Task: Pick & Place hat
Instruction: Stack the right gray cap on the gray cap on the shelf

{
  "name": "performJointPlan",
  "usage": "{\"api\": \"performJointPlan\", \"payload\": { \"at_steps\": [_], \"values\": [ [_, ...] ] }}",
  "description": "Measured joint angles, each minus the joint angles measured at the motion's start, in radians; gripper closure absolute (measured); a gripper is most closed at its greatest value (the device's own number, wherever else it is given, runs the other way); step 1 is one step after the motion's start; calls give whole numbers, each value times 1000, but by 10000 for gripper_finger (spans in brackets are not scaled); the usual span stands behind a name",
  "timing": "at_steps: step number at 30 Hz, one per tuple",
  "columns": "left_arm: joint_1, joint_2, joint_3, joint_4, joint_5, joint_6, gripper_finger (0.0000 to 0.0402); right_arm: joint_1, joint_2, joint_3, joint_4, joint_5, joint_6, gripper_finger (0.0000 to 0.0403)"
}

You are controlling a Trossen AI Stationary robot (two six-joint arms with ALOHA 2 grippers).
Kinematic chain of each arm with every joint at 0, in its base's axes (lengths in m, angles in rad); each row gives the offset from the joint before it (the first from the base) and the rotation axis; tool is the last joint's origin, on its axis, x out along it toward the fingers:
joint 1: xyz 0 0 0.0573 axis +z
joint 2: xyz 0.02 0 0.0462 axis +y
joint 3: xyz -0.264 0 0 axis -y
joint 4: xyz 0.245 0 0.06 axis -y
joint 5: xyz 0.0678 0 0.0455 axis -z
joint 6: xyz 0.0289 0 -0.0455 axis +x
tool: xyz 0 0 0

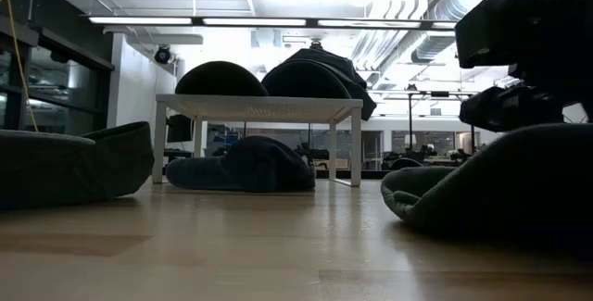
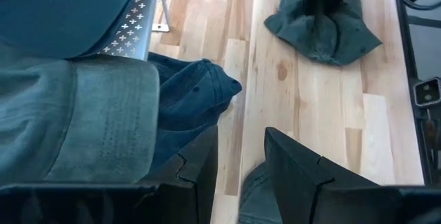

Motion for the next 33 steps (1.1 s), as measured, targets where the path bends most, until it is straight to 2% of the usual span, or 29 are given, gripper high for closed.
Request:
{"api": "performJointPlan", "payload": {
  "at_steps": [9,16,23,29,33],
  "values": [
    [0,0,0,54,-8,-29,284,-28,-11,-3,-13,-1,-9,386],
    [0,1,0,185,-12,-51,284,-84,-70,-8,-8,-19,-11,399],
    [0,4,0,295,-38,-92,284,-92,-209,-9,-7,154,16,401],
    [0,7,0,397,-161,-205,284,-82,-338,-8,6,369,24,402],
    [0,29,1,461,-168,-242,284,-76,-406,-7,43,515,18,402]
  ]
}}
